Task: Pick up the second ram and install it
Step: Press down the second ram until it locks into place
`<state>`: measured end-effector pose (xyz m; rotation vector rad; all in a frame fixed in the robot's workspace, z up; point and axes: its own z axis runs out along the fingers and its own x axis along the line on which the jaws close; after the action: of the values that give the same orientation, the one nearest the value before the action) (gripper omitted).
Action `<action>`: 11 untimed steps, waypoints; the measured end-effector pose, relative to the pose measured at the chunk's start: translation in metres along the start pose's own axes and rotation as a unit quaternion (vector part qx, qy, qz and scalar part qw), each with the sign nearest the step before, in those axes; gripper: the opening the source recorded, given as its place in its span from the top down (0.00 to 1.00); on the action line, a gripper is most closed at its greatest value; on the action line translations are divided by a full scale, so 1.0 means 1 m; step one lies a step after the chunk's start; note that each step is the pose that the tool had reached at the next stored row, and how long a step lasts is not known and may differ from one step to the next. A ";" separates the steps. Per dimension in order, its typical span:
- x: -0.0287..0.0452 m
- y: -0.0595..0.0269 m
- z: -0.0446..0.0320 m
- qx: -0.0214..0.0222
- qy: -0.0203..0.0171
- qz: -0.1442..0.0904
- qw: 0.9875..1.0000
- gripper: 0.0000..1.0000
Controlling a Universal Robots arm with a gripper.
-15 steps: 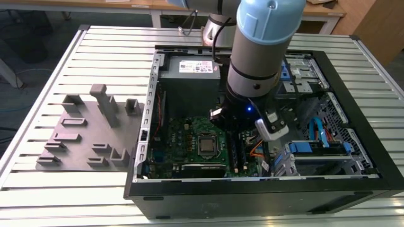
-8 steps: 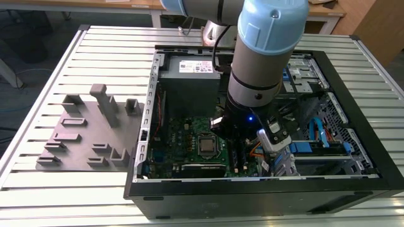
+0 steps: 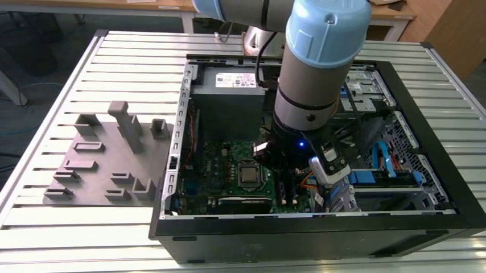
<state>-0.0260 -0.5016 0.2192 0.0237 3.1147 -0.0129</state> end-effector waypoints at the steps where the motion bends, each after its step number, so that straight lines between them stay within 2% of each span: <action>1: -0.0001 -0.0001 -0.0034 0.000 0.000 0.000 1.000 0.93; 9: -0.0010 -0.0005 -0.0399 0.001 0.000 0.000 1.000 0.93; 11: -0.0011 -0.0006 -0.0430 0.001 0.000 0.000 1.000 0.93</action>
<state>-0.0261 -0.5018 0.2622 0.0237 3.1152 -0.0153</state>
